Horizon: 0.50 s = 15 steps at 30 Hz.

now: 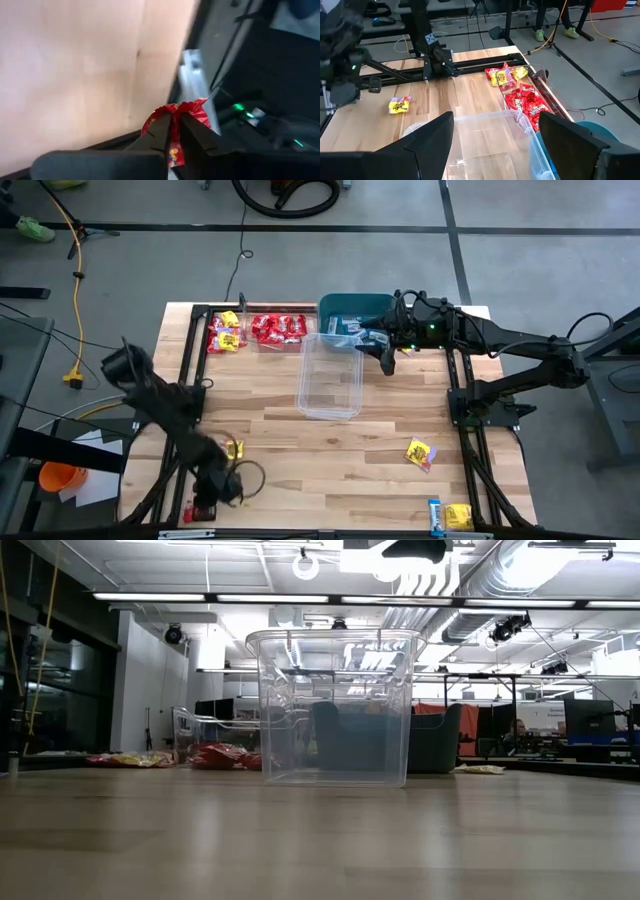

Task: Sort candy
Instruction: Put the red candy into the transparent bin

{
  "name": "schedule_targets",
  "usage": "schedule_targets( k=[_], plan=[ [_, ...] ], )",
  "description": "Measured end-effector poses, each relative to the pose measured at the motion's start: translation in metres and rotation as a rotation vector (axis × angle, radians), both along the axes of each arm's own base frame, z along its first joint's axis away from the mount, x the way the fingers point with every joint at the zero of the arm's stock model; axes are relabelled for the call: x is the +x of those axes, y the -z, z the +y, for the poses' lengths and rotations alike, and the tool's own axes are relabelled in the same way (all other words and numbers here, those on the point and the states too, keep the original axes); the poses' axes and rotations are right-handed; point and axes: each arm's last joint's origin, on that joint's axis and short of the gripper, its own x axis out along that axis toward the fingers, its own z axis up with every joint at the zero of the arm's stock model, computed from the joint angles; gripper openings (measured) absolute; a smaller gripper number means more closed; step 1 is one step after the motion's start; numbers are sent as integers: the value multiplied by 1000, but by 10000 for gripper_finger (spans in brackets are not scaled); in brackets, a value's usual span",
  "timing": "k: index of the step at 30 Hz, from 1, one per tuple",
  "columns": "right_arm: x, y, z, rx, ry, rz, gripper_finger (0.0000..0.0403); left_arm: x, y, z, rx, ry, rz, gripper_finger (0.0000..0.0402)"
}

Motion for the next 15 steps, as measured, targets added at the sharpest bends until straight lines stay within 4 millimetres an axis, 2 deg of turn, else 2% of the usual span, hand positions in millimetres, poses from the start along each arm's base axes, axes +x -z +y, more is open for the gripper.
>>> schedule_targets(
  k=[3,6,8,11,15],
  plan=[
    [0,0,0,0,0,0,288,8,-29,26,-75,5,-124,13],
    [0,0,0,4,1,-1,288,16,-64,58,-177,-25,-329,3],
    [0,0,0,7,2,-2,288,21,-83,83,-185,-90,-480,3],
    [0,0,0,17,5,-4,288,28,-107,123,-90,-217,-776,1],
    [0,-1,0,52,18,-17,288,46,-128,174,187,-371,-1150,1]
  ],
)
